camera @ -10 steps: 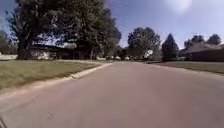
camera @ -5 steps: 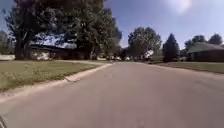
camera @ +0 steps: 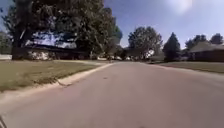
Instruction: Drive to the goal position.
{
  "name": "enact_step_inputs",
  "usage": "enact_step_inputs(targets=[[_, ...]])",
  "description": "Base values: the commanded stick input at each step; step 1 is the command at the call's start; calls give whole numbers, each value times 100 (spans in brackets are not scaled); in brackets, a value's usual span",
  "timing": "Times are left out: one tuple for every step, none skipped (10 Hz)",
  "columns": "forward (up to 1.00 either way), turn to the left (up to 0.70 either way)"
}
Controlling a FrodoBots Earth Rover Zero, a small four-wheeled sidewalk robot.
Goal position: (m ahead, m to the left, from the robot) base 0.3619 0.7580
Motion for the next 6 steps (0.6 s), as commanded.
enact_step_inputs(targets=[[100, 0], [100, 0], [100, 0], [100, 0], [100, 0], [100, 0]])
